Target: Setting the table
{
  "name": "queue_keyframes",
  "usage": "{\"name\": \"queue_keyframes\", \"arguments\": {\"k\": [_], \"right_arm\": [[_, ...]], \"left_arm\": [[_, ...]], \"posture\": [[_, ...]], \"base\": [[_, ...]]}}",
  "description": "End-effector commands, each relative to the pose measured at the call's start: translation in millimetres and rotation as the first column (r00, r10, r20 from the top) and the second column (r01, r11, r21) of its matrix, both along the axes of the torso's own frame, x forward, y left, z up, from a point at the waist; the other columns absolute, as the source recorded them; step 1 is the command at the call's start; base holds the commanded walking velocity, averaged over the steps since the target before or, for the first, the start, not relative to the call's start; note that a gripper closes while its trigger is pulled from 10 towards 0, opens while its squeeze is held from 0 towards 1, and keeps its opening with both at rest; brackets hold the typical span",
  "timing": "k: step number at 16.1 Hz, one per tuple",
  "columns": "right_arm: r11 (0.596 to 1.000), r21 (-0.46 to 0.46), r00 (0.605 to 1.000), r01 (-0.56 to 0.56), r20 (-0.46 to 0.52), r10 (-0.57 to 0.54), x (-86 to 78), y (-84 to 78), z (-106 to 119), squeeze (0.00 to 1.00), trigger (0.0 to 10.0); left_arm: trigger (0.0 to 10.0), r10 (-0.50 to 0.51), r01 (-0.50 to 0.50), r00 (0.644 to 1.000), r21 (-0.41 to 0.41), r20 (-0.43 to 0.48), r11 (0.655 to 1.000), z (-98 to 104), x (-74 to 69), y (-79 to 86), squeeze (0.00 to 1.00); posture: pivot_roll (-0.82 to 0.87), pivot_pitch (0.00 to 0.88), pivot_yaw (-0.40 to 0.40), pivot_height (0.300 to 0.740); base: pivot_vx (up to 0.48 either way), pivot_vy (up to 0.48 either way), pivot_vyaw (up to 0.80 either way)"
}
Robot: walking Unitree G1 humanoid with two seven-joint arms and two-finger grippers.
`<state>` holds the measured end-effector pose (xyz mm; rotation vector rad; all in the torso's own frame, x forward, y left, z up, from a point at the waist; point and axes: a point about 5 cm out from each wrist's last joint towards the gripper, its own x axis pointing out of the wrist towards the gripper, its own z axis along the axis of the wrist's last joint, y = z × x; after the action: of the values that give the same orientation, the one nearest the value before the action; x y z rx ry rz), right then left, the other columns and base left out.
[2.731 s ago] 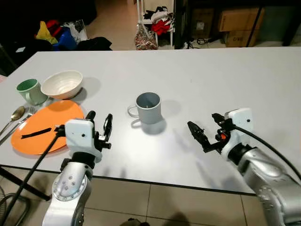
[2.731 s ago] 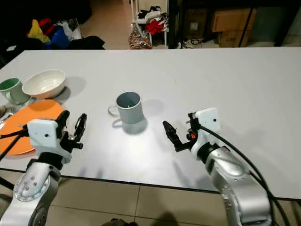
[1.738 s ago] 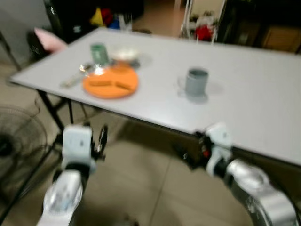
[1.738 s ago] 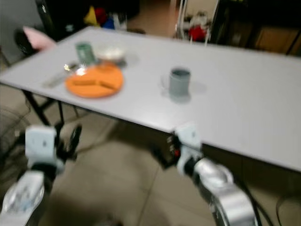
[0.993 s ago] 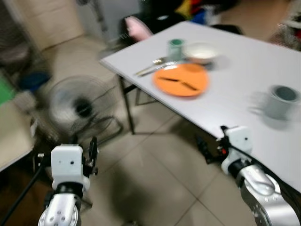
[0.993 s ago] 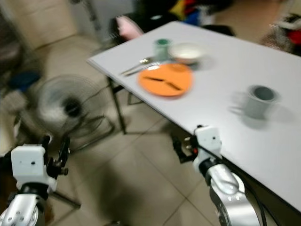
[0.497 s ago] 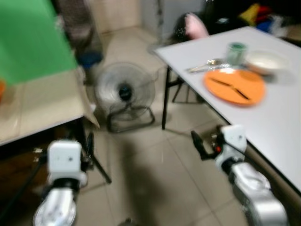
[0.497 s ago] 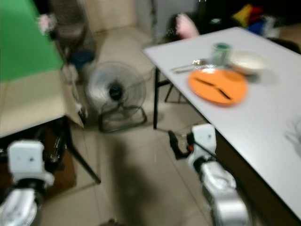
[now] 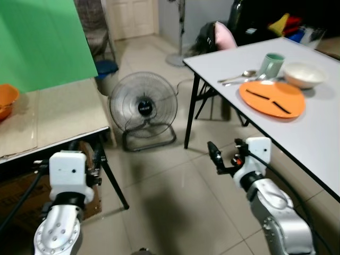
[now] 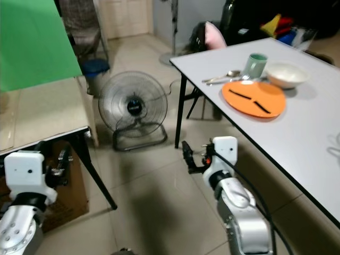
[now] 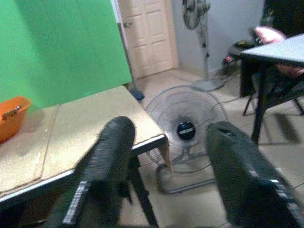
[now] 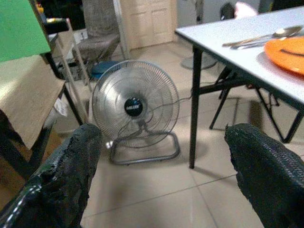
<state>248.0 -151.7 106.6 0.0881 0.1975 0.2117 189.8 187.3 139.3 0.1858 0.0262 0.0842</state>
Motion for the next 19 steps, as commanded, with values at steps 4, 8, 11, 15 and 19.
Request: {"name": "queue_keyframes", "arguments": {"k": [4, 8, 11, 15, 19], "right_arm": [[1.000, 0.007, 1.000, 0.009, -0.003, -0.009, 4.7, -0.4, 2.9, 1.00, 10.0], [0.999, 0.017, 1.000, -0.028, -0.009, 0.028, 7.0, 5.3, 4.4, 1.00, 10.0], [0.996, 0.015, 0.995, -0.091, -0.026, 0.092, 7.7, 10.8, 4.0, 1.00, 10.0], [0.985, 0.018, 0.985, -0.169, -0.036, 0.169, 9.3, 17.8, 4.7, 1.00, 10.0], [0.978, 0.020, 0.978, -0.207, -0.036, 0.207, 11.1, 21.7, 5.3, 1.00, 10.0]], "left_arm": [[10.0, 0.010, -0.010, 1.000, 0.009, -0.009, 1.000, 2.1, 1.4, 1.0, 0.95], [10.0, 0.037, -0.037, 0.999, 0.002, -0.018, 0.999, 1.2, -2.5, 2.4, 0.87], [10.0, 0.063, -0.063, 0.998, -0.017, 0.006, 0.998, 5.4, -4.8, 2.4, 0.02], [10.0, 0.100, -0.099, 0.995, -0.021, 0.029, 0.995, 9.8, -6.3, 6.3, 0.04], [10.0, 0.091, -0.091, 0.995, -0.017, 0.042, 0.996, 14.8, -8.8, 7.0, 0.04]], "posture": [[0.03, 0.000, 0.035, 0.740], [0.03, 0.000, 0.017, 0.740], [0.04, 0.000, 0.007, 0.740], [0.05, 0.000, -0.003, 0.740], [0.06, 0.000, 0.002, 0.740]], "base": [[0.000, 0.362, 0.00], [0.000, 0.360, 0.00], [0.000, 0.120, 0.00], [0.000, 0.000, 0.14], [0.375, 0.000, 0.80]]}}
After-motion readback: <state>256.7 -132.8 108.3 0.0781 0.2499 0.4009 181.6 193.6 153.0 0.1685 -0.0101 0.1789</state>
